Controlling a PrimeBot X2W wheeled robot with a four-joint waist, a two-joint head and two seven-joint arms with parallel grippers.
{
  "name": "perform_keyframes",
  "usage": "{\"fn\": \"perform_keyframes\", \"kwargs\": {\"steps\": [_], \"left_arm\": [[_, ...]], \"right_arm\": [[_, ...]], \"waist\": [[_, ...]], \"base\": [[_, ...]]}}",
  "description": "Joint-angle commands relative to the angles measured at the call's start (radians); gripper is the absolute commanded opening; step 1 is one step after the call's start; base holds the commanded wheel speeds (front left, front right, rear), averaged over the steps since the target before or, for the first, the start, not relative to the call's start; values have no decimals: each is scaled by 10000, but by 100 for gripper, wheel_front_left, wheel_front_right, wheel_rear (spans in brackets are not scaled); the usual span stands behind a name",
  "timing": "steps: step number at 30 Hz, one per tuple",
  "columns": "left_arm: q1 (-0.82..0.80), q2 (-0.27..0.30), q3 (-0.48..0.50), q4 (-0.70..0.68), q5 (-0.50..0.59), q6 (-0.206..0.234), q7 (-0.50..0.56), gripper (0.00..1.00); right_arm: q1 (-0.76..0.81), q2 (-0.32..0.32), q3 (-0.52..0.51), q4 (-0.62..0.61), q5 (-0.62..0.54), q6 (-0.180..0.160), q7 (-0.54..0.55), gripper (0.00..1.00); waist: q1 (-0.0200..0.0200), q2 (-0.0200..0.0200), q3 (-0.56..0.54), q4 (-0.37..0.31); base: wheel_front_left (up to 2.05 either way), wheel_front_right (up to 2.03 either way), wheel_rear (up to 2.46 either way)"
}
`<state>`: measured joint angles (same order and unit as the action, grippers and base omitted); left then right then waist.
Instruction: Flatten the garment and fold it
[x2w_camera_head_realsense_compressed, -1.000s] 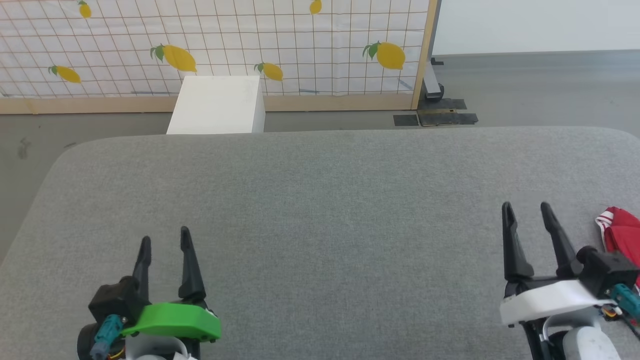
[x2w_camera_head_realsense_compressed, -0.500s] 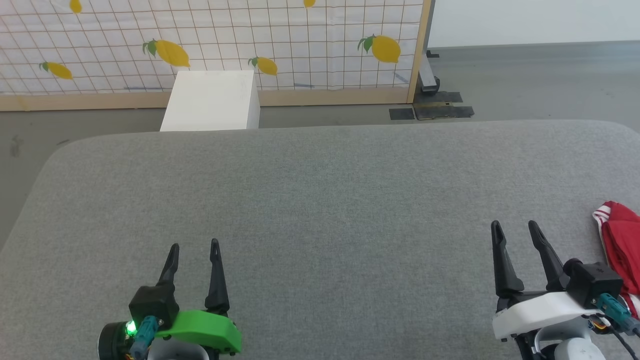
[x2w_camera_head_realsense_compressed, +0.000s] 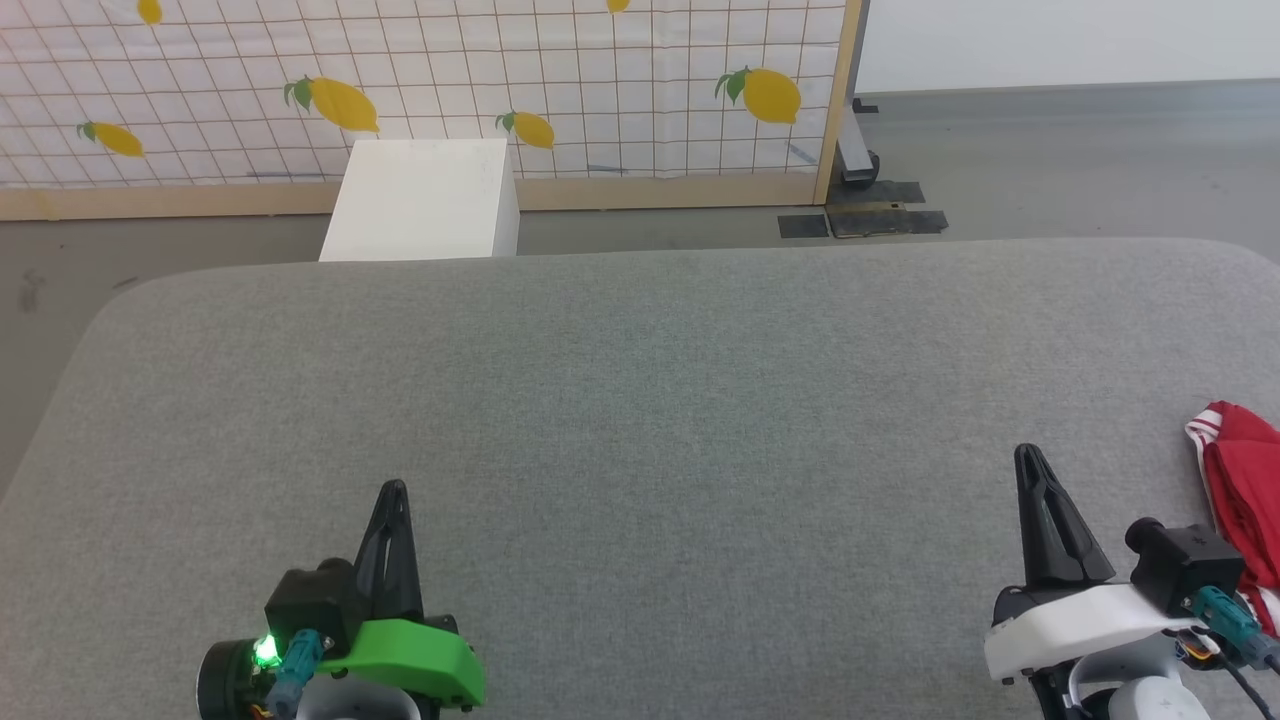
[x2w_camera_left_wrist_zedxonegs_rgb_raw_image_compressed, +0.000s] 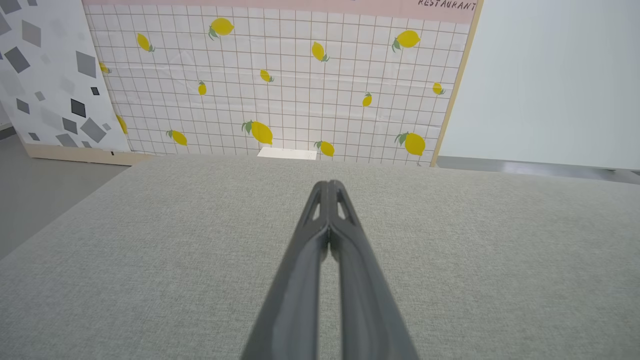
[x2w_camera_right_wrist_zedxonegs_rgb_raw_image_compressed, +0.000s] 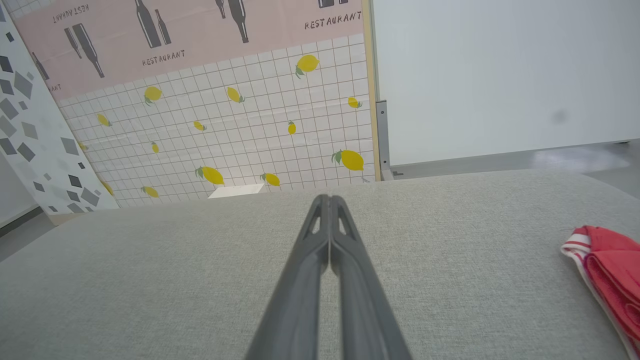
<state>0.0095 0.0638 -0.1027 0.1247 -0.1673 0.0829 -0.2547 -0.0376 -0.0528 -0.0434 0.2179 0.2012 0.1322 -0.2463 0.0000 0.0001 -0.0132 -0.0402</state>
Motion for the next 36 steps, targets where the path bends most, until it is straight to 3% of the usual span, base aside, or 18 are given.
{"fn": "perform_keyframes", "kwargs": {"steps": [1, 36], "left_arm": [[-3, -5, 36, -39, 59, -29, 70, 0], [-30, -42, 320, -385, 521, -258, 779, 0]], "right_arm": [[13, 1, 15, -70, -66, -1, 54, 0], [117, 8, 135, -674, -623, -5, 743, 0]], "waist": [[0, -1, 1, 6], [0, -1, 39, 120]], "base": [[0, 0, 0], [0, 0, 0]]}}
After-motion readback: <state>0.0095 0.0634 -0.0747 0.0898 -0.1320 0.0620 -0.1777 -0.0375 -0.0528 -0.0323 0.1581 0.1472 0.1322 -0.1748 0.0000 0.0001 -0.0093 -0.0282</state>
